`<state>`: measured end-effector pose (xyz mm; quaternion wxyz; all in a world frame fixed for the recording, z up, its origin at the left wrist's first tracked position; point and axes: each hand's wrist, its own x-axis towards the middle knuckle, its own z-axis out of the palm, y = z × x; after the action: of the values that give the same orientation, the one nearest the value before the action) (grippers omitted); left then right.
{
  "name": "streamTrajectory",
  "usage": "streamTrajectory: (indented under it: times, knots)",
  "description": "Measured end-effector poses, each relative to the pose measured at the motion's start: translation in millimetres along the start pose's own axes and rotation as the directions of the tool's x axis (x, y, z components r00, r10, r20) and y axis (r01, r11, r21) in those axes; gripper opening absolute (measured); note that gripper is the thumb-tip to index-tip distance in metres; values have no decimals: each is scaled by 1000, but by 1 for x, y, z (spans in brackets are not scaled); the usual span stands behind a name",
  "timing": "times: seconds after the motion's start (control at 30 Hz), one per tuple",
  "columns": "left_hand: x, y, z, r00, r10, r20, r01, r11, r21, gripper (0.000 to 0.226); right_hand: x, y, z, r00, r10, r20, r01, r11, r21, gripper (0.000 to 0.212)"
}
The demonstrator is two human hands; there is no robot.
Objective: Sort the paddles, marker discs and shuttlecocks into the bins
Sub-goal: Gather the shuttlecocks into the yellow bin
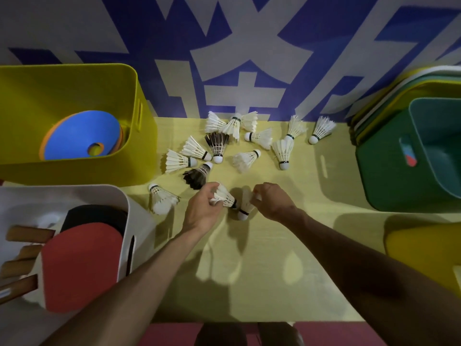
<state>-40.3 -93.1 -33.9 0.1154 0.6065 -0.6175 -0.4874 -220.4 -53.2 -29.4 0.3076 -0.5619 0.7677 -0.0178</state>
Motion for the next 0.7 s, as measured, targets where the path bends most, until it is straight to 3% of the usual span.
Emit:
streamTrajectory:
  times: [0.27, 0.7]
  knots:
    - [-35, 3, 32, 999, -25, -26, 27, 997, 73, 12, -45, 40, -17, 996, -54, -76, 58, 996, 60, 20]
    - [-123, 100, 89, 979, 115, -169, -147, 971, -190, 5, -145, 108, -121, 937, -232, -261, 291, 933, 214, 28]
